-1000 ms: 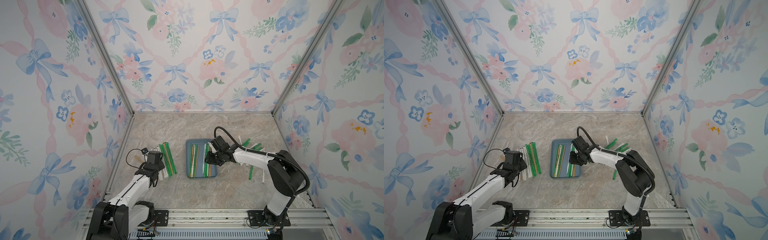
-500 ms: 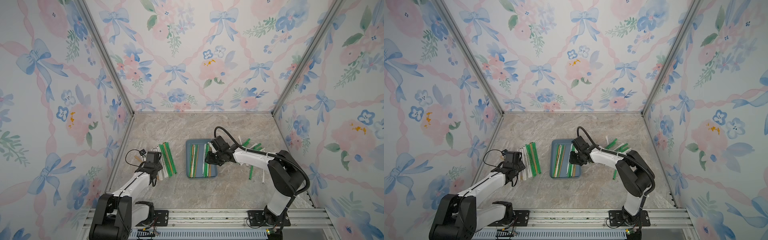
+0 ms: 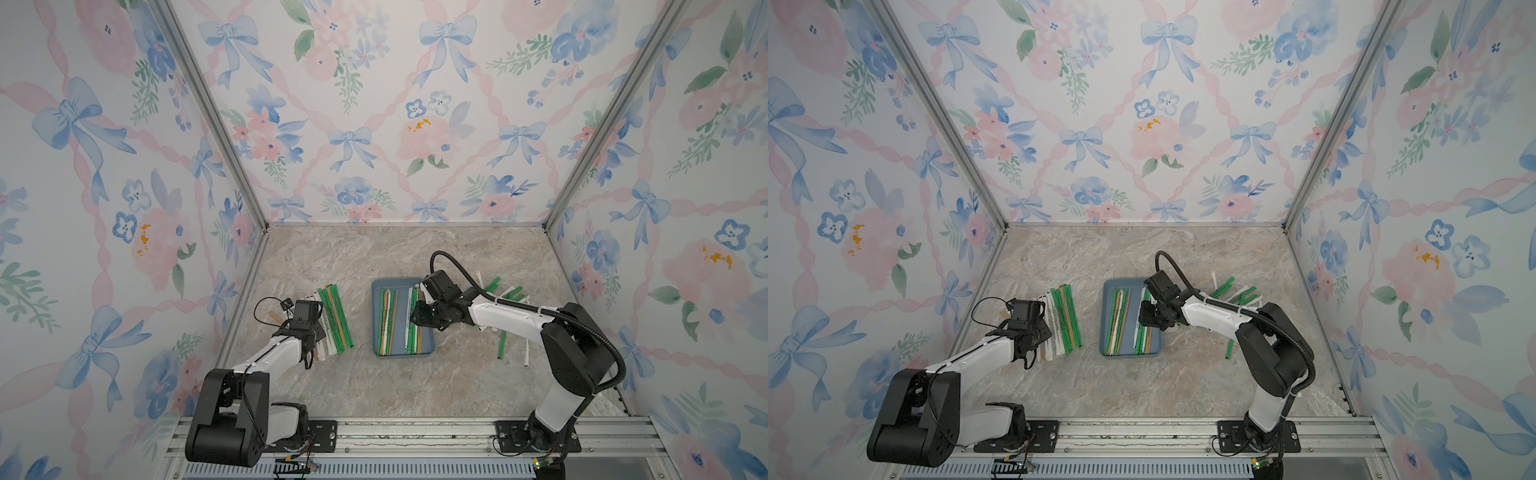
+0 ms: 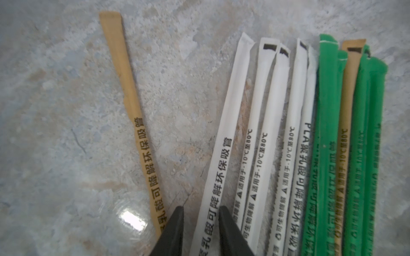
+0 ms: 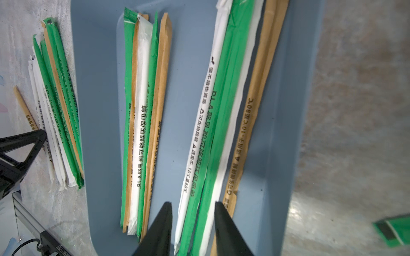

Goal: Put the straws into the storage box
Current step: Pick up the straw from the center of the board.

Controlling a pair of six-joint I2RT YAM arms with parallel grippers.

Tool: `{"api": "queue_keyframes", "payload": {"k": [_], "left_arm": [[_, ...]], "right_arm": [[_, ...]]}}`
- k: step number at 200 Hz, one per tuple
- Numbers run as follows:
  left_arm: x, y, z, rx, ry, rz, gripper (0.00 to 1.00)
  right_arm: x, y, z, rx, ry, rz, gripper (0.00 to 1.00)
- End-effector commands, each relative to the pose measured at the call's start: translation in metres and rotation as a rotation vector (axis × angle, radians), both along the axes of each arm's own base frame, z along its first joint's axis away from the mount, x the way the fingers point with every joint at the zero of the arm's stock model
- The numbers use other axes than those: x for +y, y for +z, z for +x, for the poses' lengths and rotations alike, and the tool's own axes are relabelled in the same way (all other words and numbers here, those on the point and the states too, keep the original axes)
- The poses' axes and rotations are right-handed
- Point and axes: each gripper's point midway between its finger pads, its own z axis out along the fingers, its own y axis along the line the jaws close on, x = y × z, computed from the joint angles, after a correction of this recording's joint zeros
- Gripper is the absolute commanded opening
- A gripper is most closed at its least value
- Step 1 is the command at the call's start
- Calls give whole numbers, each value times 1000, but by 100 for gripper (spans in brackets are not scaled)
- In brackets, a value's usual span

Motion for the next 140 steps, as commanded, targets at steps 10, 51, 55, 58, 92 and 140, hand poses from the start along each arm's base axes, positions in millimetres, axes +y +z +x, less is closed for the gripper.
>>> {"api": "queue_keyframes", "payload": {"k": [10, 51, 55, 58, 92, 140], "left_arm": [[-2, -4, 2, 36, -25, -11, 28], [-4, -7, 2, 48, -33, -19, 19], [-4, -7, 2, 49, -34, -21, 17], [-4, -7, 2, 49, -35, -21, 16], [-5, -2, 3, 30, -43, -20, 6], [-12, 23, 13, -67, -54, -65, 2]], "right_arm": [[-9, 11, 1, -22, -19, 0, 35], [-16, 13, 3, -29, -34, 1, 35], [-16, 14, 4, -30, -35, 2, 35], [-16, 14, 4, -30, -36, 3, 35], [-21, 16, 5, -34, -47, 4, 35], [-23, 16, 4, -37, -47, 0, 35]]}}
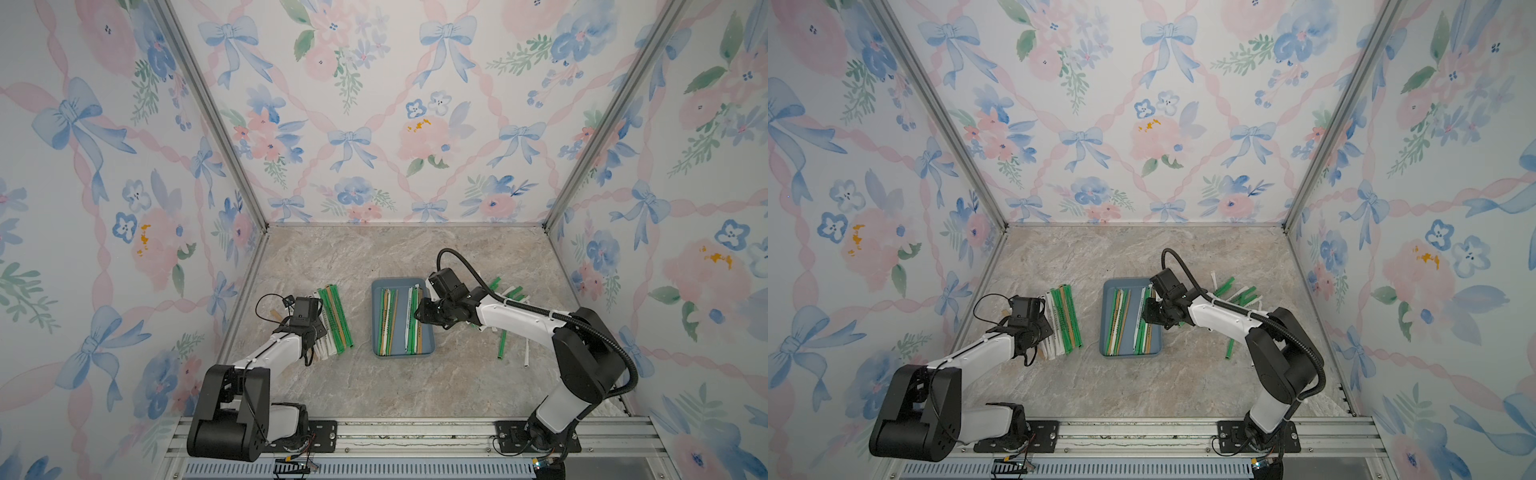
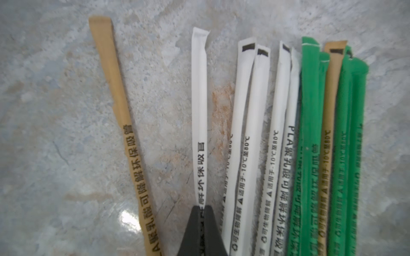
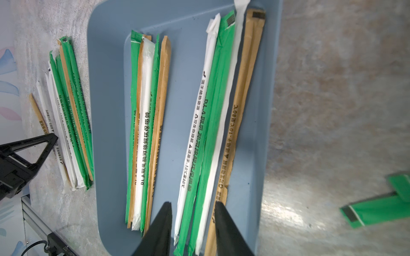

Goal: Put the straws into the storage box
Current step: Pick up the straw from the center of the board, then place the straw in the storage box.

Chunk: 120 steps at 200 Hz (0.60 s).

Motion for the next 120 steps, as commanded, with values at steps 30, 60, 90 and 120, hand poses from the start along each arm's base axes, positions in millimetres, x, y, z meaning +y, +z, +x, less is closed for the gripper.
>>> {"api": "queue_keyframes", "payload": {"k": [30, 60, 90, 120], "left_arm": [[-14, 46, 10, -154, -34, -85, 0], [-34, 74, 16, -244, -77, -138, 0], [-83, 83, 18, -258, -179, -200, 0], [-145, 91, 15, -260, -321, -240, 0]], "right_arm": [[-17, 17, 0, -42, -19, -19, 35], [-35, 22, 2, -58, -45, -37, 35], [-67, 23, 6, -69, -99, -77, 35], [-105, 20, 4, -71, -141, -140, 36]]}}
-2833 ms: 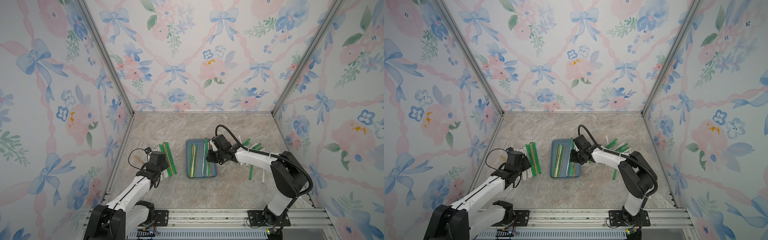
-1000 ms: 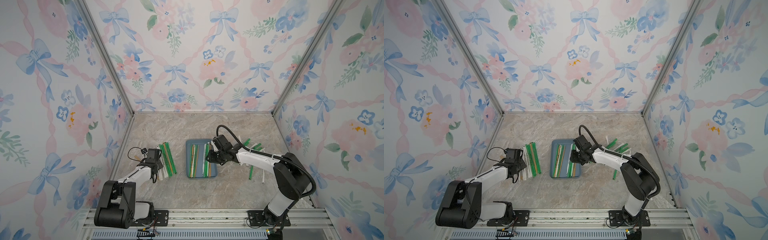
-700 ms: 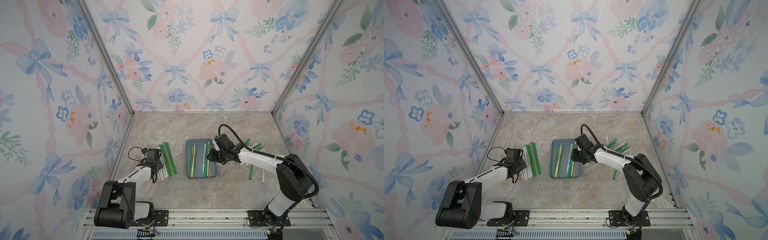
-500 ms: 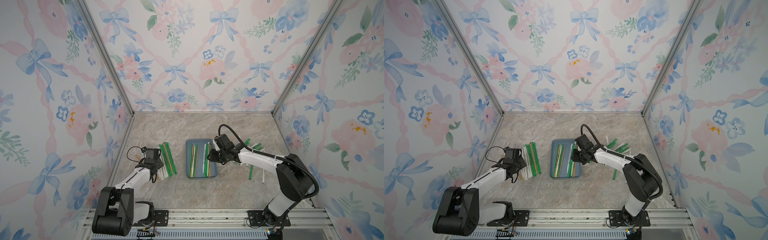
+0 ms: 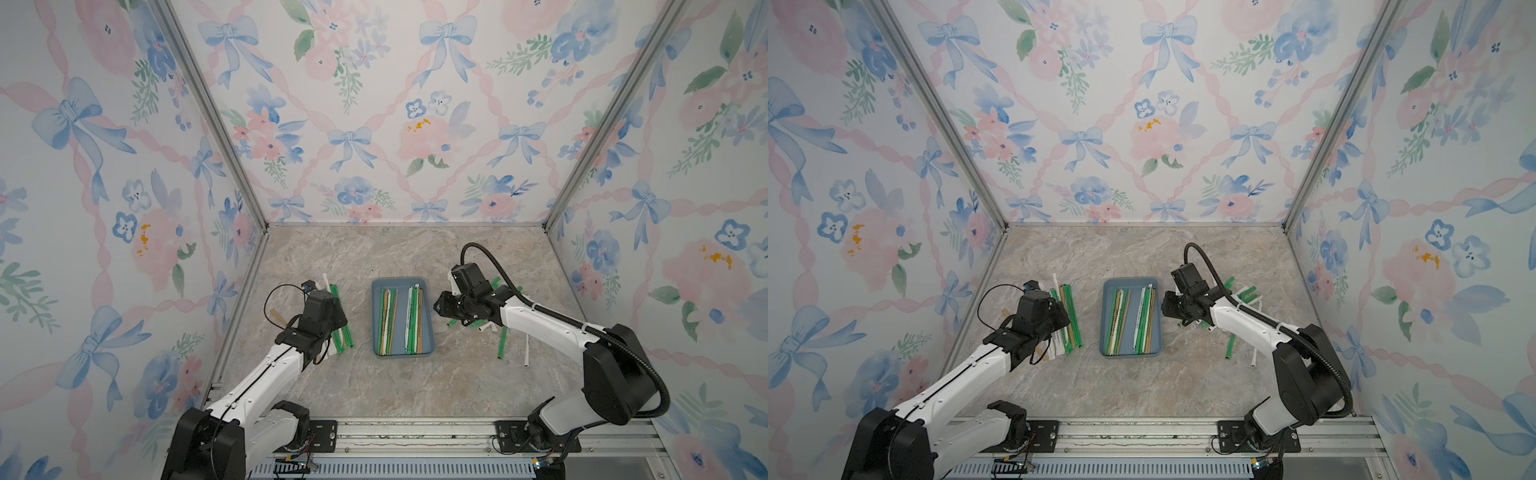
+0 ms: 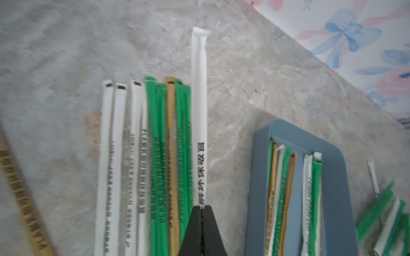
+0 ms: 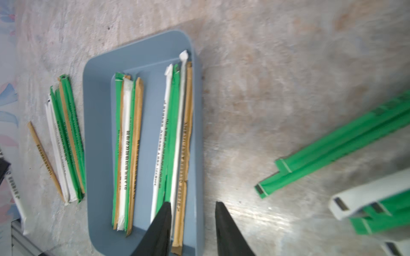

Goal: Put the straws into the storage box
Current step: Place the straw in the storage box.

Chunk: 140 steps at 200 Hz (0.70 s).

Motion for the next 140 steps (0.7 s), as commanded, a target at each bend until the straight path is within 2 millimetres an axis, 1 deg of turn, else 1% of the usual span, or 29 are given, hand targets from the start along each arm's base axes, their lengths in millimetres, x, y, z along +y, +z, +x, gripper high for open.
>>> {"api": "queue_keyframes", "payload": {"k": [1, 14, 33, 53, 60, 66, 79, 98, 112, 114, 118, 140], "left_arm": [[-38, 8, -1, -3, -65, -44, 0], [-65, 10, -4, -13, -139, -78, 0], [-94, 10, -5, -21, -204, -99, 0], [-120, -4, -9, 24, -264, -93, 0], [-126, -9, -10, 41, -274, -91, 0], [-130, -15, -12, 56, -280, -84, 0], [-137, -23, -13, 69, -295, -73, 0], [-141, -30, -13, 75, -298, -63, 1], [-140, -35, -12, 80, -293, -47, 1], [-145, -26, -7, 60, -295, -59, 1], [-146, -23, -5, 55, -293, -60, 2], [-147, -29, -3, 60, -298, -33, 11]], "right_arm": [[-36, -6, -9, 15, -28, -85, 36], [-50, -5, -10, 17, -54, -90, 36], [-66, -4, -11, 19, -88, -91, 36], [-80, -4, -12, 19, -113, -100, 36], [-85, -4, -12, 18, -119, -107, 36], [-89, -5, -14, 20, -124, -118, 37], [-100, -9, -17, 28, -143, -148, 37], [-116, -15, -22, 45, -173, -160, 37], [-126, -16, -26, 54, -193, -162, 37], [-128, -16, -26, 53, -194, -164, 37], [-131, -16, -27, 55, -198, -166, 37], [-150, -14, -29, 54, -231, -185, 38]]}}
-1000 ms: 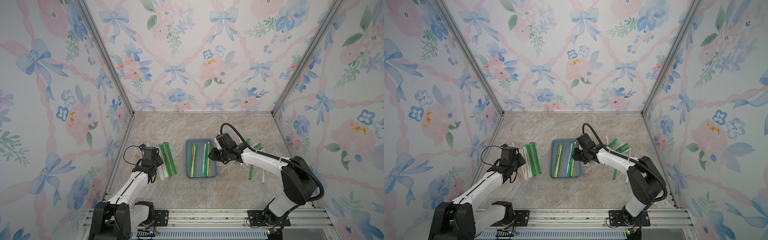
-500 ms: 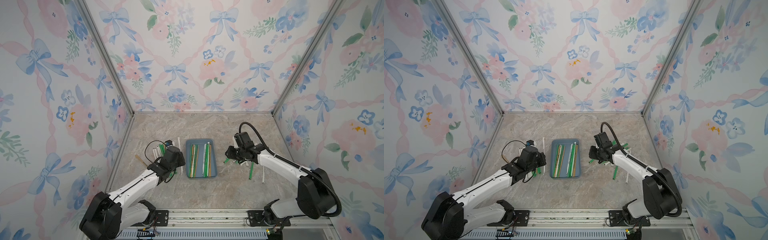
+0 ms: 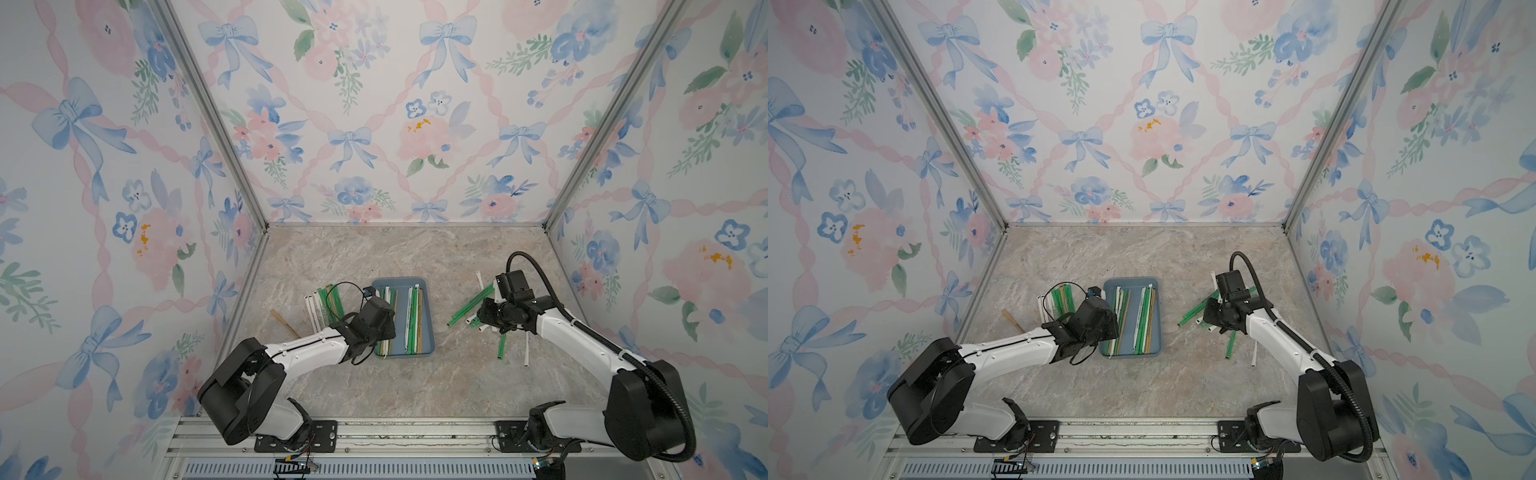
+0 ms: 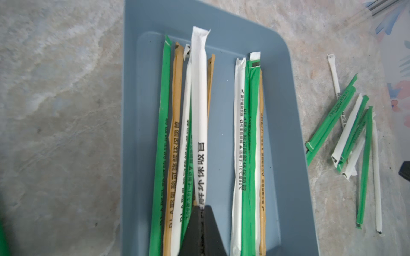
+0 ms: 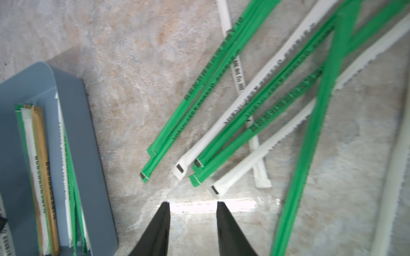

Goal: Put the straws into the storage box
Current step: Place the straw in the storage box.

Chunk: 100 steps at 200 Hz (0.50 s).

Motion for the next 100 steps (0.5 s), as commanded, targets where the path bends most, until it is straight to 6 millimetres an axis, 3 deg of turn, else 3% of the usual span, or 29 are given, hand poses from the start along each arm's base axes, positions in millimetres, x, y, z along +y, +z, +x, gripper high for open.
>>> {"api": "queue_keyframes", "payload": {"k": [1, 33, 68, 100], "left_arm": [[-8, 10, 11, -40, 8, -8, 11], [-9, 5, 9, -44, -3, 25, 30], [-8, 4, 10, -59, 1, 51, 33], [-12, 8, 10, -71, -14, 51, 42]], "right_arm": [[-22, 1, -10, 15, -18, -45, 38], [-54, 0, -13, 15, -83, -79, 39], [-84, -5, -15, 46, -156, -98, 40], [-88, -14, -15, 91, -157, -101, 38]]}}
